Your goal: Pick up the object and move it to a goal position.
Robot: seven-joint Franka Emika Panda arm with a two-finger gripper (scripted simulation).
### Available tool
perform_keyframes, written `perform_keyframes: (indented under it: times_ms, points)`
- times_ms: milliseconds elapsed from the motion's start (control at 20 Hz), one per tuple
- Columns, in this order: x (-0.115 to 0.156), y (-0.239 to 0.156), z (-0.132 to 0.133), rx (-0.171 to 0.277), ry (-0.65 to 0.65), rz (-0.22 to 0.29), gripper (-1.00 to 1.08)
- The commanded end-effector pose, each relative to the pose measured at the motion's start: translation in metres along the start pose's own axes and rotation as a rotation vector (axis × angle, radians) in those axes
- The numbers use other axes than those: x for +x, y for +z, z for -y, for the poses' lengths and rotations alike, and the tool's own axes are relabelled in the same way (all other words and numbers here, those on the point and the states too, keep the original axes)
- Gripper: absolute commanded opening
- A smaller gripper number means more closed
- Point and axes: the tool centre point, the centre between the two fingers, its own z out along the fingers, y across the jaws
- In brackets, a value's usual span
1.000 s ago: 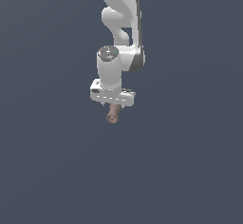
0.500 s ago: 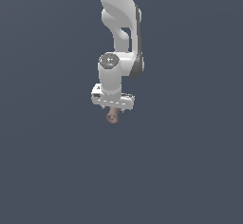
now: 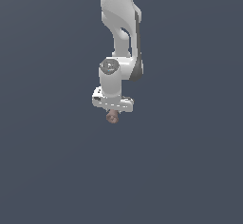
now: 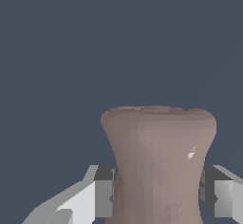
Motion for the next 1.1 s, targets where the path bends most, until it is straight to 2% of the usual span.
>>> perform_keyframes:
  times_ms: [0,600,1050]
  points:
    - [0.0,0.001,0.0,0.0,0.0,-0.001,-1.0]
    - [0.002,-0.007,-0.003,0.0,0.0,-0.002,-1.0]
    - [0.013,-0.054,-0.022,0.001,0.001,-0.002,-1.0]
